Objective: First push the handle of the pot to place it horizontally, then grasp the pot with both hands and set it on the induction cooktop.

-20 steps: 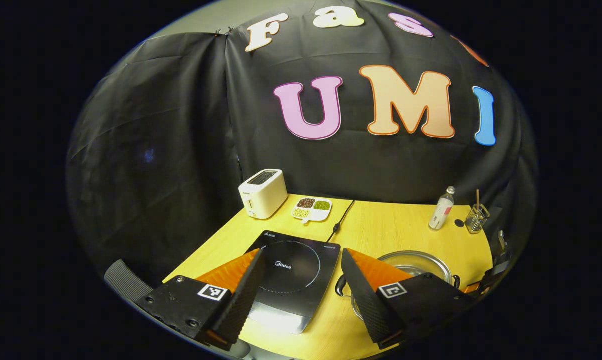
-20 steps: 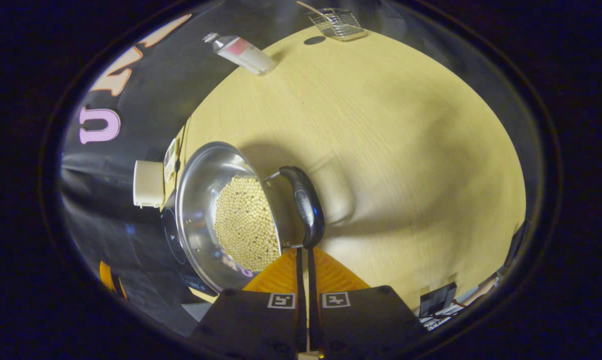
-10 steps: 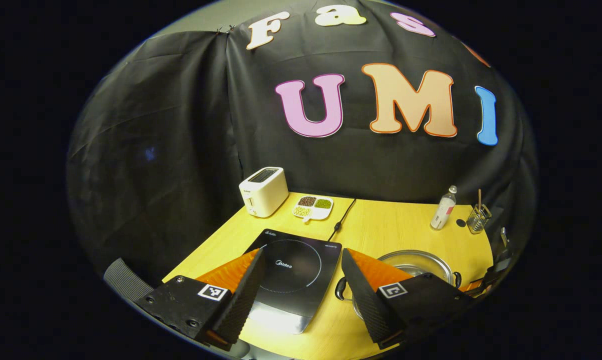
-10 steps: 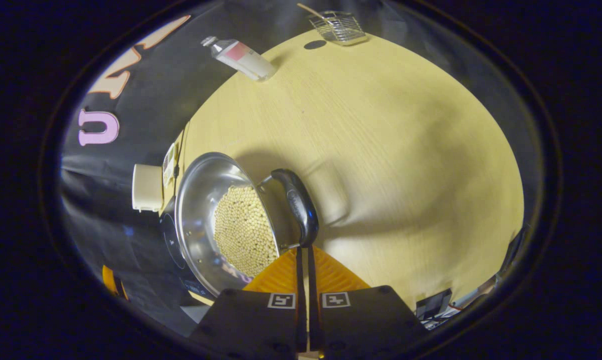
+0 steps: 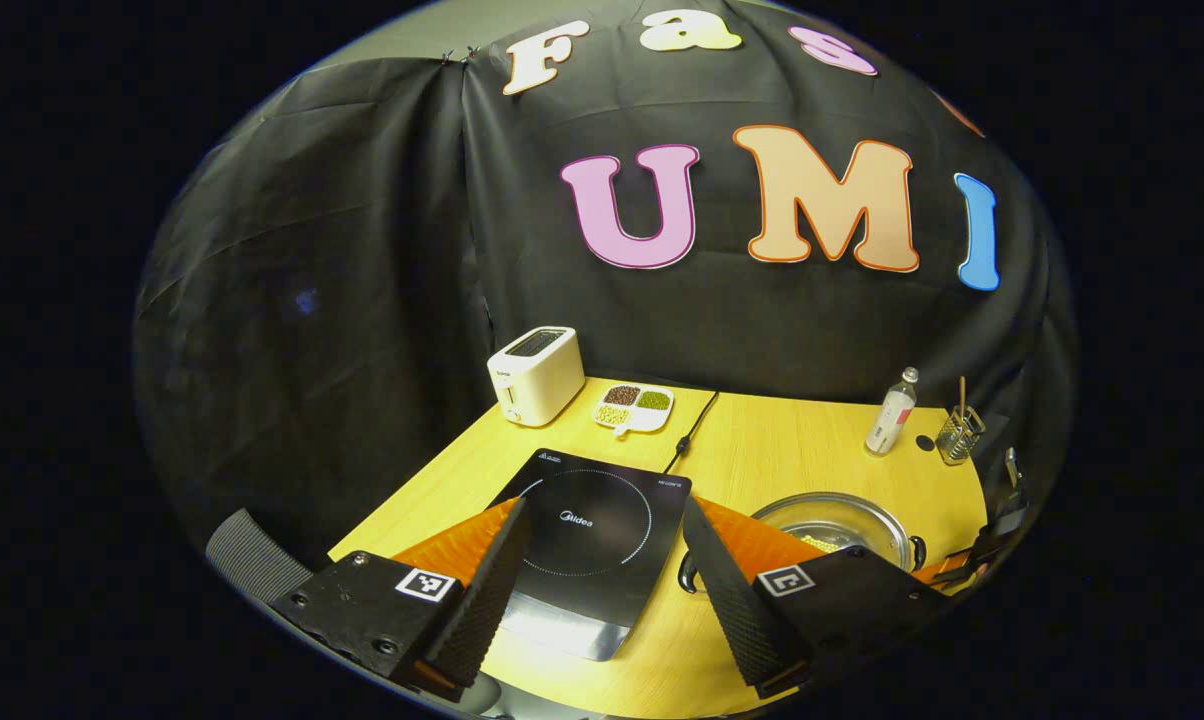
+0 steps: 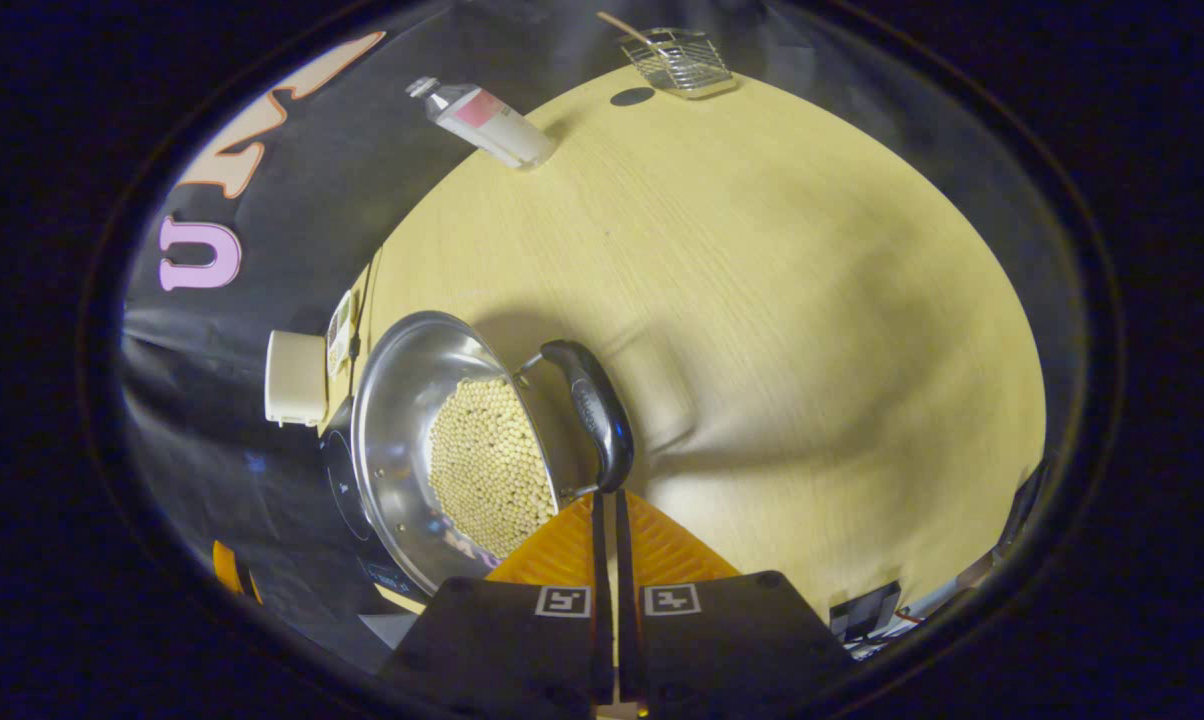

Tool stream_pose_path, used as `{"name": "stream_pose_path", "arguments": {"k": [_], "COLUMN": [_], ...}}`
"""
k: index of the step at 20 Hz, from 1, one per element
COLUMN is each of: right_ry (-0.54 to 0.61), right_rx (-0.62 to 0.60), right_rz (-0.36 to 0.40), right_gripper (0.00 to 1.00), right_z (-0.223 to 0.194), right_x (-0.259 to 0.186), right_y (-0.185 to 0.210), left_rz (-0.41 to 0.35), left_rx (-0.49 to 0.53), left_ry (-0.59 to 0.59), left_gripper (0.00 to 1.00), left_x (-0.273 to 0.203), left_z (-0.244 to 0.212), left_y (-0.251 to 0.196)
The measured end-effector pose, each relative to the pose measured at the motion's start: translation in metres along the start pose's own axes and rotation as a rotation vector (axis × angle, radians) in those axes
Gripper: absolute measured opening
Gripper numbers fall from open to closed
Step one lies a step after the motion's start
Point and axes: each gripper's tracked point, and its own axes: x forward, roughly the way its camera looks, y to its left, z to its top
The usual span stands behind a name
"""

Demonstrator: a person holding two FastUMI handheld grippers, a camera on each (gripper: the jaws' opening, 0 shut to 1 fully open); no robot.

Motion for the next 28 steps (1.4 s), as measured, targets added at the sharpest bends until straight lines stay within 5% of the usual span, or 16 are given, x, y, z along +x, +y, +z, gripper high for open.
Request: {"name": "stream_pose_path", "arguments": {"k": [3,5,6,7,8,11,12,13,14,15,16,19,23,24,27,28], "right_ry": [-0.012,-0.030,-0.031,-0.036,-0.041,-0.046,-0.045,-0.044,-0.044,-0.049,-0.047,-0.034,-0.066,-0.071,-0.074,-0.070], "right_rx": [0.006,-0.002,-0.006,-0.011,-0.010,-0.016,-0.024,-0.037,-0.049,-0.064,-0.084,-0.139,-0.220,-0.233,-0.260,-0.264], "right_rz": [-0.012,-0.029,-0.021,-0.023,-0.020,-0.009,0.009,0.020,0.030,0.042,0.055,0.094,0.121,0.124,0.114,0.121], "right_gripper": [0.00,0.07,0.31,0.23,0.35,0.36,0.58,0.51,0.69,0.63,0.78,1.00,1.00,0.94,1.00,0.94], "right_z": [0.002,0.002,0.003,0.002,0.001,-0.001,-0.001,-0.003,-0.004,-0.004,-0.005,-0.007,0.008,0.013,0.027,0.030], "right_x": [-0.008,-0.013,-0.017,-0.022,-0.023,-0.032,-0.036,-0.037,-0.038,-0.038,-0.037,-0.039,-0.038,-0.038,-0.035,-0.033], "right_y": [-0.009,-0.018,-0.019,-0.023,-0.024,-0.027,-0.024,-0.022,-0.021,-0.017,-0.014,0.000,0.012,0.014,0.016,0.017], "left_rz": [-0.009,-0.021,-0.026,-0.032,-0.035,-0.066,-0.085,-0.106,-0.127,-0.145,-0.166,-0.229,-0.297,-0.316,-0.390,-0.413], "left_rx": [-0.019,-0.021,-0.021,-0.022,-0.024,-0.039,-0.042,-0.038,-0.032,-0.029,-0.033,-0.065,-0.034,-0.023,-0.008,-0.008], "left_ry": [0.007,0.021,0.028,0.040,0.054,0.106,0.120,0.136,0.152,0.168,0.185,0.238,0.316,0.339,0.416,0.439], "left_gripper": [0.94,0.94,0.94,0.94,0.94,0.94,0.94,0.92,0.94,0.94,0.94,0.93,0.93,0.94,0.95,0.95], "left_x": [-0.001,0.001,0.000,0.000,0.000,0.003,0.005,0.006,0.008,0.012,0.014,0.026,0.047,0.051,0.060,0.062], "left_z": [-0.004,-0.010,-0.014,-0.019,-0.025,-0.043,-0.048,-0.053,-0.059,-0.064,-0.070,-0.086,-0.109,-0.115,-0.130,-0.134], "left_y": [-0.001,-0.003,-0.003,-0.003,-0.004,-0.009,-0.012,-0.015,-0.016,-0.017,-0.020,-0.037,-0.053,-0.057,-0.074,-0.079]}}
